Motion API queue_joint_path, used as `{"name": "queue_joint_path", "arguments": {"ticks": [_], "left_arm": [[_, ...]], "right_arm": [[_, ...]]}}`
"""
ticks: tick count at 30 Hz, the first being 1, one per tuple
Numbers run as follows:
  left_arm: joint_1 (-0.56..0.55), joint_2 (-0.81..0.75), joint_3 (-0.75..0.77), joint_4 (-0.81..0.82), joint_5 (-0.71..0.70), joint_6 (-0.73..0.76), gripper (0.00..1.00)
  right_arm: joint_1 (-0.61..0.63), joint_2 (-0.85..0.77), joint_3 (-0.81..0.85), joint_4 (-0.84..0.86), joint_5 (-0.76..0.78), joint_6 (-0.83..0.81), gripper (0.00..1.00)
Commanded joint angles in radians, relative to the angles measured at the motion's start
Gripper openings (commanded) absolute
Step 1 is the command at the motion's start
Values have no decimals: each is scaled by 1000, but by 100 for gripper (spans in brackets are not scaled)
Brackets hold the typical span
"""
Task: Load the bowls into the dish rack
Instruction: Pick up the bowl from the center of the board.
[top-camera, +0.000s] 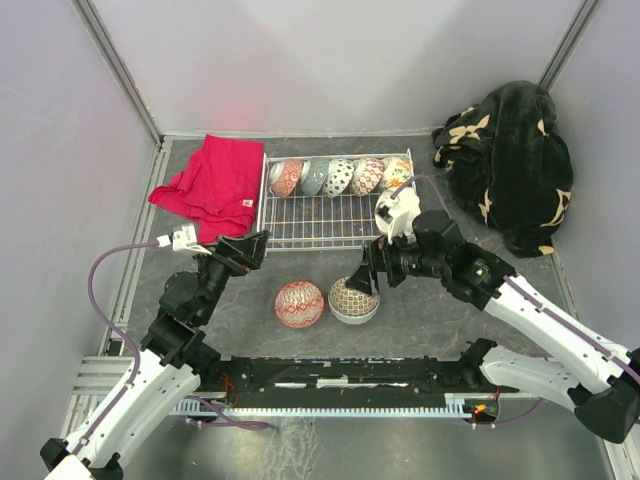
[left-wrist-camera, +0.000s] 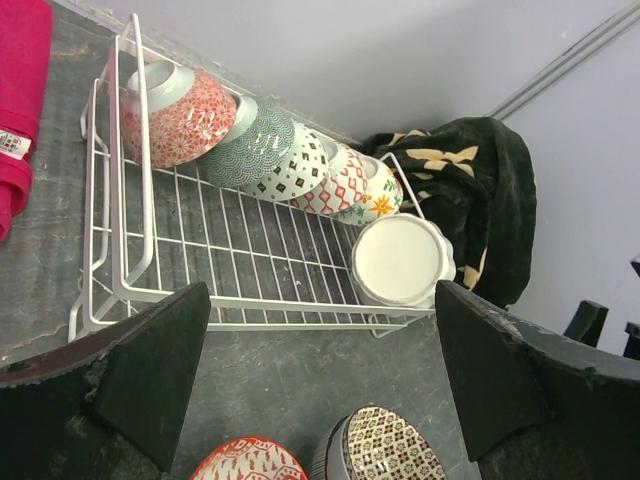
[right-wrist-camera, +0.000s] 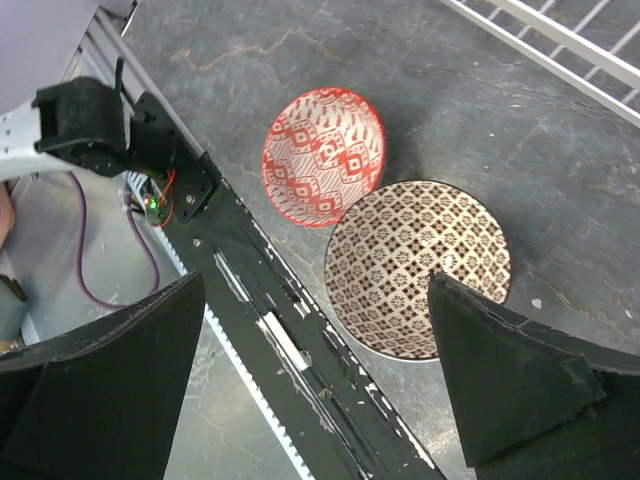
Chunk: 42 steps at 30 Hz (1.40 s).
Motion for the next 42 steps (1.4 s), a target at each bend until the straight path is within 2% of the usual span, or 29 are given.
{"name": "queue_joint_path", "arguments": {"ticks": [1, 6, 18, 24, 31, 37, 42], "left_arm": [[-2, 3, 34, 29, -20, 69, 99], [-2, 11, 36, 26, -27, 69, 99], [-2, -42, 31, 5, -55, 66, 99], [-2, -62, 30, -6, -80, 63, 99], [-3, -107, 27, -32, -117, 59, 99], [-2, -144, 24, -39, -126, 50, 99], [-1, -152, 21, -43, -133, 46, 99]], "right_arm": [[60, -30, -1, 52, 29, -65, 99], [99, 6, -6, 96, -30, -62, 99], [191, 99, 4, 142, -56, -83, 99], [281, 156, 25, 162, -77, -119, 99], [439, 251, 83, 121, 29, -195, 97], [596, 358, 157, 59, 185, -272, 95], [672, 455, 209, 31, 294, -304, 91]]}}
